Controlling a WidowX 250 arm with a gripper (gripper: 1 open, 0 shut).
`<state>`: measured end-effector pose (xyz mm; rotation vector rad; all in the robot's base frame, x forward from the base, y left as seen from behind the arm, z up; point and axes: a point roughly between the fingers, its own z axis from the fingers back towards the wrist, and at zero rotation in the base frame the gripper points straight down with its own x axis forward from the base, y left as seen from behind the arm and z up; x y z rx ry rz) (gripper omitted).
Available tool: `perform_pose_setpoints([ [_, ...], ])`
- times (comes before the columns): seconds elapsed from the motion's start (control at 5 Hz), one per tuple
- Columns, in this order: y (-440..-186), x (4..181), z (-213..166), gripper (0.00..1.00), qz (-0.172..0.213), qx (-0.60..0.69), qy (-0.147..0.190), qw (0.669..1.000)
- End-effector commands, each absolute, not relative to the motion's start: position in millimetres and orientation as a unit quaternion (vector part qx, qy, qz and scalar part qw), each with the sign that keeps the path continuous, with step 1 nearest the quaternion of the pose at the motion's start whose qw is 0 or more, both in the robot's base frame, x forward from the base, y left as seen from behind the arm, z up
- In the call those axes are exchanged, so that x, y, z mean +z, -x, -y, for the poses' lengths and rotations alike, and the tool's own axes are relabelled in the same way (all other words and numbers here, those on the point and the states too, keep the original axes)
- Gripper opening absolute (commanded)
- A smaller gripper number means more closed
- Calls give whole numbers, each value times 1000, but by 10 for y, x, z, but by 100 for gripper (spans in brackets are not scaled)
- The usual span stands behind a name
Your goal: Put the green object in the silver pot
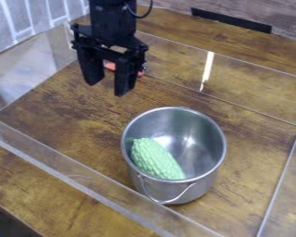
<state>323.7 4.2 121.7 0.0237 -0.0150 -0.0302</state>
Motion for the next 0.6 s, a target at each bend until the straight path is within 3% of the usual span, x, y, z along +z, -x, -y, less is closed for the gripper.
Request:
perform_pose_setpoints([
  [0.0, -3240, 1360, -89, 100, 31, 8, -13, 999],
  [0.2, -3319, 1382, -165, 0, 30, 19, -14, 999],
  [0.4, -3388, 1417, -234, 0, 30, 30, -15, 999],
])
